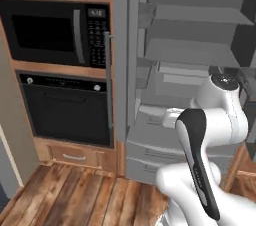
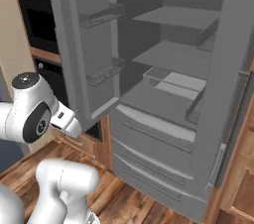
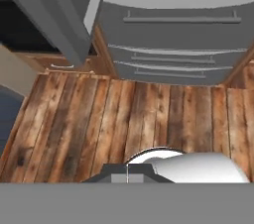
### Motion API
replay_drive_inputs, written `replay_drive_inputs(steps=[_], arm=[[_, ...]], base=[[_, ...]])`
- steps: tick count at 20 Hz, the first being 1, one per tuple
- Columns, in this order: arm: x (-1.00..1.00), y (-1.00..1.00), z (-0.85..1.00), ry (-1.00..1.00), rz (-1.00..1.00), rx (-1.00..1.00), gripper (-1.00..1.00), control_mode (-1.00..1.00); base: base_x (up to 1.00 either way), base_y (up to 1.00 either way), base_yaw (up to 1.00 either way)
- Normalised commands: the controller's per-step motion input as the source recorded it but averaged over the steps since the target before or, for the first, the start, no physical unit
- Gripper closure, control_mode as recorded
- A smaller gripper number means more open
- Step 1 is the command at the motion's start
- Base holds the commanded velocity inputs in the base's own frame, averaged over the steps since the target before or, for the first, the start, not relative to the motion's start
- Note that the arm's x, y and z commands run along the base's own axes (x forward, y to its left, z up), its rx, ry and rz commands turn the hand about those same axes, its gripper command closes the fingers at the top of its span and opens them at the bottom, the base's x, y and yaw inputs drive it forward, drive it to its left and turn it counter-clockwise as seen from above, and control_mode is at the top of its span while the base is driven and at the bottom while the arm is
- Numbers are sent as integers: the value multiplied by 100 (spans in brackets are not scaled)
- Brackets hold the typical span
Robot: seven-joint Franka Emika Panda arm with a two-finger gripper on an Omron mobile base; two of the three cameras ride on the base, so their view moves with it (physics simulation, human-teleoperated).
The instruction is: Place one of the steaks on the plate and the other in the bowl. Then place the bowl in the fridge.
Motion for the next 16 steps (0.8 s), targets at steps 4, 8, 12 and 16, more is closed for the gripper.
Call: replay_drive_inputs(steps=[4, 8, 12, 16], arm=[[0, 0, 0, 0, 0, 0, 100, 100], [0, 0, 0, 0, 0, 0, 100, 100], [0, 0, 0, 0, 0, 0, 100, 100], [0, 0, 0, 0, 0, 0, 100, 100]], base=[[-32, 0, 56], [-43, 0, 59], [-57, 0, 60], [-57, 11, 58]])
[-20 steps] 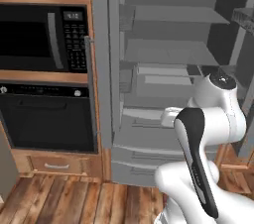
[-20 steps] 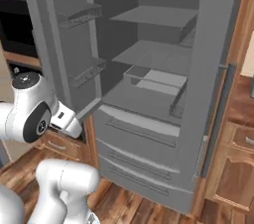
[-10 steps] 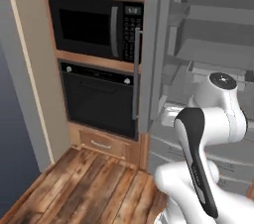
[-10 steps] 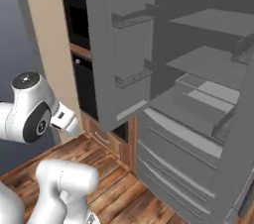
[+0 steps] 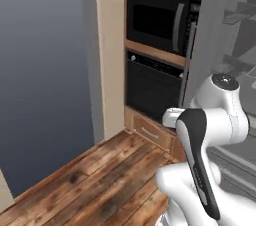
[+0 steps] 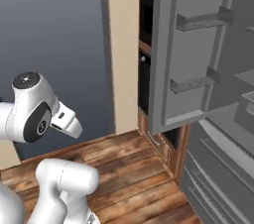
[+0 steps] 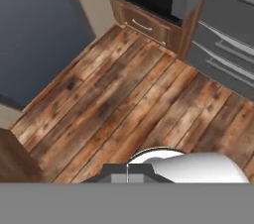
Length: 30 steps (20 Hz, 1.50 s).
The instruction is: Place one of the steaks on the plate and the other in the bowl. Then place the bowl in the fridge.
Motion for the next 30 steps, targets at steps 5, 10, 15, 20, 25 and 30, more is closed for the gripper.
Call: replay_drive_inputs(steps=[5, 10, 15, 20, 25, 30], arm=[[0, 0, 0, 0, 0, 0, 100, 100], [0, 0, 0, 0, 0, 0, 100, 100], [0, 0, 0, 0, 0, 0, 100, 100], [0, 0, 0, 0, 0, 0, 100, 100], [0, 0, 0, 0, 0, 0, 100, 100], [0, 0, 0, 0, 0, 0, 100, 100]], base=[[-52, 30, 47], [-26, 70, 16], [-20, 79, 4], [-9, 73, 14], [-5, 73, 37], [-4, 81, 34]])
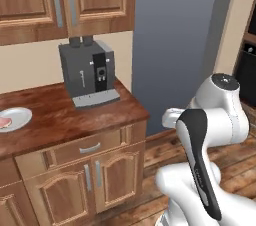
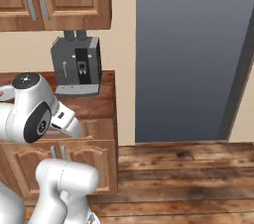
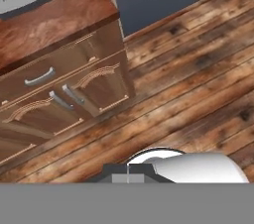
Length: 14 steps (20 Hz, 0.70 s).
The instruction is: Place one of the steaks on the plate and the other in the bowl. Then place the bowl in the fridge.
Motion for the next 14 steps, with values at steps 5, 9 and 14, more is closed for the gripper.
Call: replay_drive_inputs(steps=[5, 9, 14], arm=[[0, 0, 0, 0, 0, 0, 100, 100], [0, 0, 0, 0, 0, 0, 100, 100], [0, 0, 0, 0, 0, 0, 100, 100]], base=[[0, 88, 16], [0, 99, 5], [0, 100, 3]])
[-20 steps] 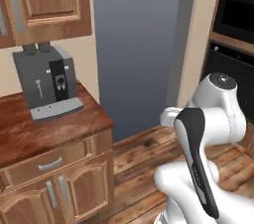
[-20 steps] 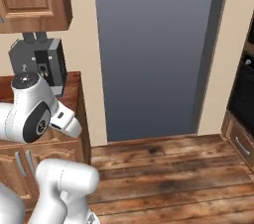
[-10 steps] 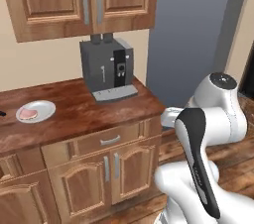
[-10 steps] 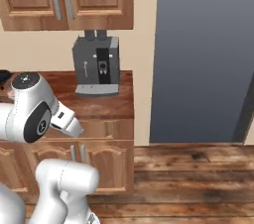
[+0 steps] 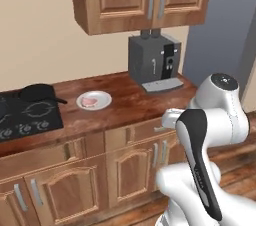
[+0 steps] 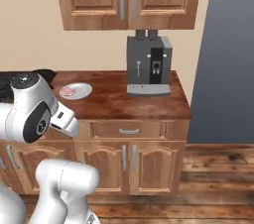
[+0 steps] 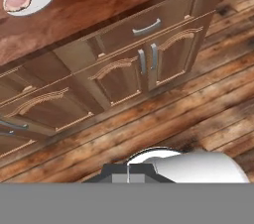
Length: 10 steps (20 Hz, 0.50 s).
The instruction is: Place one of the steaks on the plate and the other in the bowl. Then place the bowl in the fridge.
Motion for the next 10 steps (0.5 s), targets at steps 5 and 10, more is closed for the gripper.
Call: replay_drive_inputs(steps=[5, 10], arm=[[0, 0, 0, 0, 0, 0, 100, 100], [0, 0, 0, 0, 0, 0, 100, 100]], base=[[0, 90, 13], [3, 87, 19]])
